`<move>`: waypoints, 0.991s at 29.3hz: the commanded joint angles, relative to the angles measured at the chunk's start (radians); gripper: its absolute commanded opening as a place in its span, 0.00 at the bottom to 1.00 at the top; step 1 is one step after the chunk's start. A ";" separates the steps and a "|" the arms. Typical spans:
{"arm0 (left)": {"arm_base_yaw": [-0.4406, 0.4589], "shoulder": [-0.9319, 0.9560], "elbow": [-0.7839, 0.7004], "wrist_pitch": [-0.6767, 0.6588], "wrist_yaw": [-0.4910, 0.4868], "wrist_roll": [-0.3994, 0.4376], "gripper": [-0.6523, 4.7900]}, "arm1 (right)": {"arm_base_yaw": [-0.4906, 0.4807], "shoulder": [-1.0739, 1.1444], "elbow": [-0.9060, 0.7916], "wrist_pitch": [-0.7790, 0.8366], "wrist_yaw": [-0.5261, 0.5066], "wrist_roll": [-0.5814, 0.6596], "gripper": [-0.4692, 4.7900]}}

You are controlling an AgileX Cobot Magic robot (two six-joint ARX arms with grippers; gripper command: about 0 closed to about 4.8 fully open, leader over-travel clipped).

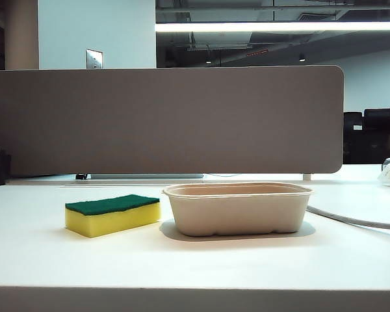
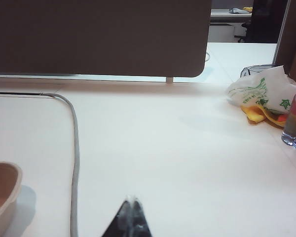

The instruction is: Take out the cleaning sponge from the paper lunch box and place it on the table.

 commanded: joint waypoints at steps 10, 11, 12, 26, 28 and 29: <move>0.273 -0.081 -0.302 0.365 0.069 0.005 0.11 | 0.003 0.001 0.001 0.016 -0.002 0.000 0.08; 0.275 -0.094 -0.348 0.408 0.076 0.005 0.11 | 0.003 0.001 0.001 0.016 -0.002 0.000 0.08; 0.276 -0.108 -0.393 0.446 0.081 0.002 0.11 | 0.003 0.001 0.001 0.016 -0.002 0.000 0.08; 0.276 -0.284 -0.847 0.716 0.227 -0.188 0.11 | 0.004 0.001 0.001 0.016 -0.002 0.000 0.08; 0.276 -0.284 -0.865 0.716 0.232 -0.187 0.11 | 0.004 0.001 0.001 0.014 0.000 0.000 0.08; 0.276 -0.284 -0.875 0.717 0.231 -0.185 0.11 | 0.004 0.001 0.001 0.014 0.000 0.000 0.08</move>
